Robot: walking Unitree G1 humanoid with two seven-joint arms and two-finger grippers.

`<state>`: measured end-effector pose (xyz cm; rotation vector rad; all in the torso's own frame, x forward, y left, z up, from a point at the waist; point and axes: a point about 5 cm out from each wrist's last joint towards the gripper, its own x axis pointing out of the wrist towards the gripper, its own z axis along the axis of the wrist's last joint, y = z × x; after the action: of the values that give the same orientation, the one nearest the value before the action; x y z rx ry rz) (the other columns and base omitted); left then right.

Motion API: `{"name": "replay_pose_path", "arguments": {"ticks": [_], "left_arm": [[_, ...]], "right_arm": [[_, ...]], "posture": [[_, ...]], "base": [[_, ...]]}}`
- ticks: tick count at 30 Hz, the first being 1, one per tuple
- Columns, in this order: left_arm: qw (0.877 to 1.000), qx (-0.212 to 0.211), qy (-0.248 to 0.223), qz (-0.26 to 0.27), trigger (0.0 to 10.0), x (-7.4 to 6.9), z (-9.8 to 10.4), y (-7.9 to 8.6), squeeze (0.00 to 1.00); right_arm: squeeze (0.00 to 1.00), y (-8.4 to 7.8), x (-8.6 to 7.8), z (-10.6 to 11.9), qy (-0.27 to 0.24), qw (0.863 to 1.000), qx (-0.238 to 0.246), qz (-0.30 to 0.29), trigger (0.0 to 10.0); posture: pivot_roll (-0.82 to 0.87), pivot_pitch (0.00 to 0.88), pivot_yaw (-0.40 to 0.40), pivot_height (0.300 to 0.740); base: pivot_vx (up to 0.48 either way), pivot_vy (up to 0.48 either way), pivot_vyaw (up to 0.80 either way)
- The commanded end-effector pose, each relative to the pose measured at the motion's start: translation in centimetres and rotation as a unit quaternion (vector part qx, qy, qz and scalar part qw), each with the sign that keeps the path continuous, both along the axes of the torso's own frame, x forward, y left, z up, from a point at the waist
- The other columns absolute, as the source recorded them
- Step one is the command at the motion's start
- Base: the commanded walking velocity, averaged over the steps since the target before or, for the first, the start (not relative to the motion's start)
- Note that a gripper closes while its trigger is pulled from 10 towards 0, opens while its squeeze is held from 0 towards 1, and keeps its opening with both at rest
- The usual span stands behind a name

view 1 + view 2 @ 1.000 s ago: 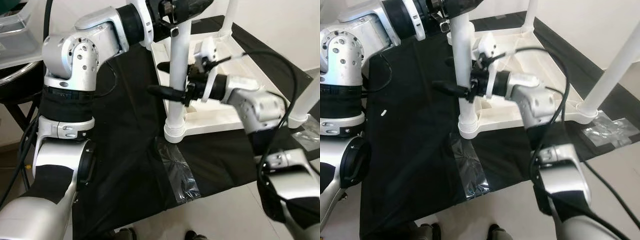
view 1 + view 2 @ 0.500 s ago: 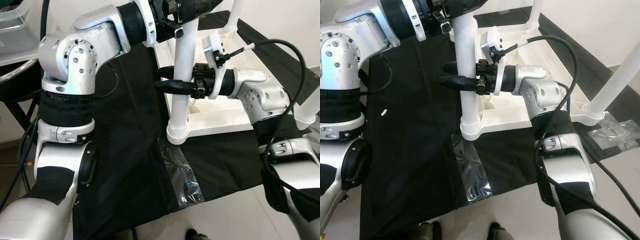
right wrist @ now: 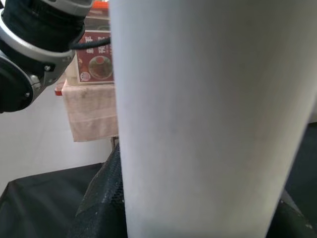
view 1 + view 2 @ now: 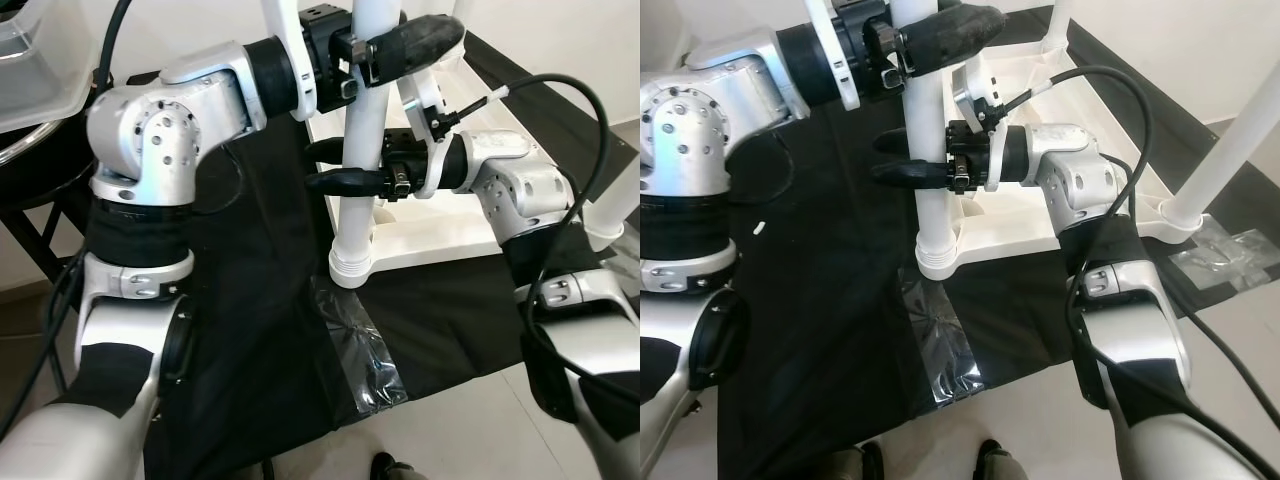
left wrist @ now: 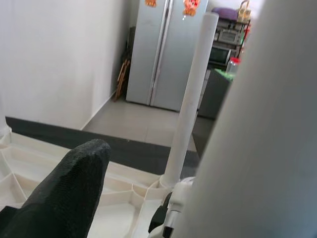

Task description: Building children table

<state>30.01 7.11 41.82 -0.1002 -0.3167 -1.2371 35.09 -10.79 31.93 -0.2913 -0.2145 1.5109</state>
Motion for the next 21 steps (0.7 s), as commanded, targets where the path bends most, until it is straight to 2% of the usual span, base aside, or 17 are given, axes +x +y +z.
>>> {"name": "replay_pose_path", "arguments": {"ticks": [1,2,3,4,5,7,8,9,10,11,13,14,15,16,17,21], "left_arm": [[1.0,0.003,-0.005,-0.014,10.0,-0.6,0.2,0.4,1.0],[1.0,0.003,-0.005,-0.014,10.0,-0.6,0.2,0.4,1.0],[1.0,0.01,-0.005,-0.018,10.0,-0.7,0.1,0.9,0.11],[1.0,0.01,-0.005,-0.018,10.0,-0.7,0.1,0.9,0.11],[1.0,0.015,-0.008,-0.016,10.0,-0.9,0.0,1.4,0.0],[1.0,0.018,-0.006,-0.01,10.0,-0.9,-0.1,2.5,0.0],[1.0,0.018,-0.006,-0.01,10.0,-0.9,-0.1,2.5,0.0],[1.0,0.019,-0.007,-0.002,10.0,-0.9,-0.3,2.9,0.0],[1.0,0.019,-0.007,-0.002,10.0,-0.9,-0.3,2.9,0.0],[1.0,0.017,-0.003,0.003,10.0,-1.0,-0.5,3.5,0.0],[1.0,0.021,0.005,0.01,10.0,-1.1,-0.8,4.2,0.0],[1.0,0.023,0.008,0.012,10.0,-1.1,-1.0,4.3,0.0],[1.0,0.023,0.008,0.012,10.0,-1.1,-1.0,4.3,0.0],[0.999,0.026,0.01,0.02,10.0,-1.0,-1.1,4.4,0.0],[0.999,0.027,0.014,0.027,10.0,-0.8,-1.3,4.4,0.0],[0.999,0.033,0.017,0.038,10.0,-0.6,-1.7,4.2,0.0]], "right_arm": [[0.0,0.9,-0.2,-1.3,0.002,1.0,-0.027,-0.001,0.0],[0.0,0.9,-0.2,-1.3,0.002,1.0,-0.027,-0.001,0.0],[0.0,1.0,-0.2,-1.7,0.007,0.999,-0.02,-0.031,0.0],[0.0,1.0,-0.2,-1.7,0.007,0.999,-0.02,-0.031,0.0],[0.0,1.2,-0.2,-2.4,0.013,0.997,-0.011,-0.074,0.0],[0.0,1.8,-0.2,-4.2,0.046,0.983,0.014,-0.177,0.0],[0.0,1.8,-0.2,-4.2,0.046,0.983,0.014,-0.177,0.0],[0.0,2.0,0.1,-5.1,0.049,0.964,0.033,-0.261,0.0],[0.0,2.0,0.1,-5.1,0.049,0.964,0.033,-0.261,0.0],[0.0,1.4,0.3,-6.6,0.048,0.912,0.059,-0.402,0.0],[0.0,1.3,-1.4,-9.3,0.053,0.849,0.072,-0.521,0.0],[0.0,2.0,-2.2,-10.1,0.064,0.845,0.073,-0.526,0.0],[0.0,2.0,-2.2,-10.1,0.064,0.845,0.073,-0.526,0.0],[0.0,3.0,-2.8,-10.2,0.069,0.849,0.078,-0.517,0.0],[0.0,3.8,-2.9,-10.0,0.075,0.85,0.088,-0.514,0.0],[0.0,4.8,-2.6,-9.4,0.079,0.846,0.106,-0.517,0.0]], "posture": [[0.07,0.249,0.018,0.74],[0.07,0.249,0.018,0.74],[0.07,0.25,0.017,0.74],[0.07,0.25,0.017,0.74],[0.07,0.255,0.015,0.74],[0.06,0.258,0.012,0.74],[0.06,0.258,0.012,0.74],[0.07,0.267,0.004,0.74],[0.07,0.267,0.004,0.74],[0.06,0.268,0.007,0.74],[0.05,0.272,0.01,0.74],[0.05,0.276,0.015,0.74],[0.05,0.276,0.015,0.74],[0.05,0.274,0.017,0.74],[0.06,0.271,0.017,0.74],[0.06,0.258,0.015,0.74]], "base": [[0.0,0.0,0.0],[0.0,0.0,0.0],[0.0,0.0,0.0],[0.0,0.0,0.0],[0.0,0.0,0.0],[0.0,0.0,0.0],[0.0,0.0,0.0],[0.0,0.0,0.0],[0.0,0.0,0.0],[0.0,0.0,0.0],[0.0,0.0,0.0],[0.0,0.0,0.0],[0.0,0.0,0.0],[0.0,0.0,0.0],[0.0,0.0,0.0],[0.0,0.0,0.0]]}}
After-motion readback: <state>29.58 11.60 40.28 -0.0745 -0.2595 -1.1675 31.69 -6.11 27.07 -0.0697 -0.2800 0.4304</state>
